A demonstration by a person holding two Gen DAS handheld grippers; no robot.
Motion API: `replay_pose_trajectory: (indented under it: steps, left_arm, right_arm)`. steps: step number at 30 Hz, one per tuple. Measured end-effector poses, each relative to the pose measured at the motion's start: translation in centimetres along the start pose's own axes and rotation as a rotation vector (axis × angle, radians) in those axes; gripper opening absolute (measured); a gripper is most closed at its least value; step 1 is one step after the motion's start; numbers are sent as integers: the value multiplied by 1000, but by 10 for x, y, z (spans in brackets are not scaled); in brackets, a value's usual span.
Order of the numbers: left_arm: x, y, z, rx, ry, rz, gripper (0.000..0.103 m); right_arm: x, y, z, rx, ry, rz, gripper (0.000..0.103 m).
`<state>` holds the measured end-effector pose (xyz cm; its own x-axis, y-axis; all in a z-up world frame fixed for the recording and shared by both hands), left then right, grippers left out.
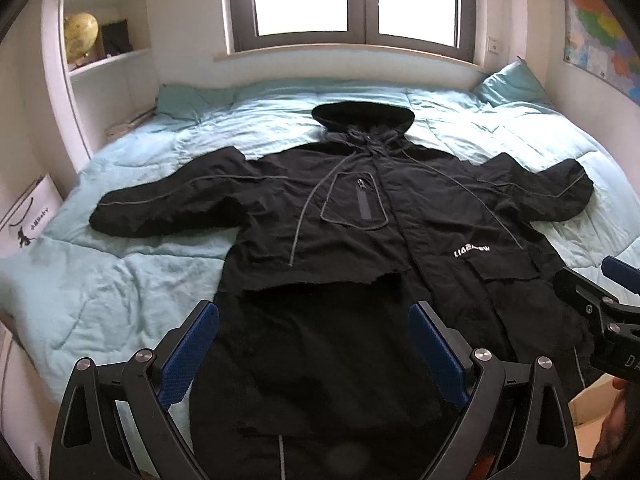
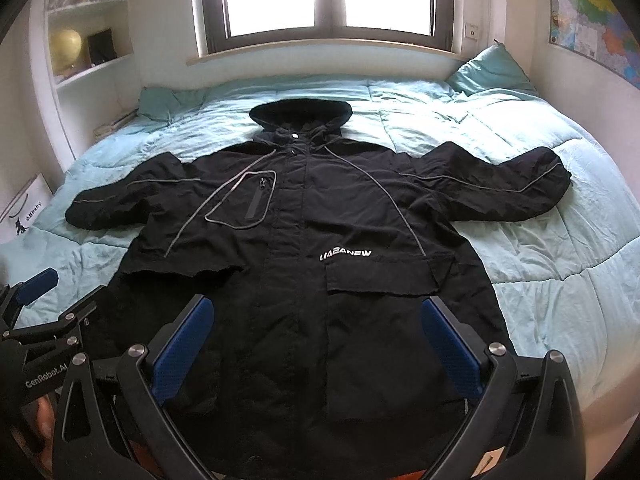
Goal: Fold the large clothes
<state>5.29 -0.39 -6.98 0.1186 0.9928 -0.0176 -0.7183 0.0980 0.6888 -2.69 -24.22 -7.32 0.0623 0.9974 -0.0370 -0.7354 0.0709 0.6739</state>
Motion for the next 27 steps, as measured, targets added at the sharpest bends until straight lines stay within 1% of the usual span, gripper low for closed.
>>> replay_pose_trajectory:
  steps: [4,7,10,13,14,17,18,20,23,27]
  left_arm:
    - [3,-5,7,-15,4,20,96]
    - [-1,-22,11,-5,5,-5,96]
    - [-11,-51,20,27,12,-55,96]
    - [-23,-81,42,43,35,-128,96]
    - [-28,-93,51,43,23,-131,96]
    - [-43,-121,79,29,-40,-88,96]
    - [-47,-125,84,35,-55,-86,96]
    - [-60,-135,98,79,-81,-95,96]
    - [-77,-137,119,142,-107,-122,96]
    - [-103,-125,157,172,-139,-151,96]
  right_arm:
    - [-3,-4,2,-4,-15,16,103]
    - [-8,-20,4,4,-27,18,103]
    - [-16,-48,7,30,-46,15,103]
    - [-26,-80,12,46,-76,6,103]
    - [-30,-92,15,49,-85,1,103]
    - [-37,-121,27,76,-100,-7,103]
    - [-41,-131,33,97,-107,-10,103]
    - [-50,-144,44,146,-116,-13,103]
    - [-66,-148,67,194,-138,-18,103]
    - [-94,-134,102,218,-173,-36,103]
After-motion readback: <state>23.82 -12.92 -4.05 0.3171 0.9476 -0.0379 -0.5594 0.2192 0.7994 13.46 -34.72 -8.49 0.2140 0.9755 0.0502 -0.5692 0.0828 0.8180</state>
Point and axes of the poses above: each gripper's, at about its wrist camera, not at the fingertips, and y roughly against the way its jaws point, x to its left, z to its top, the point moved 9 cm from there along -y, roughly the way its jaws point, and after that the axes turned 4 degrees about y, right-handed, at the moved point
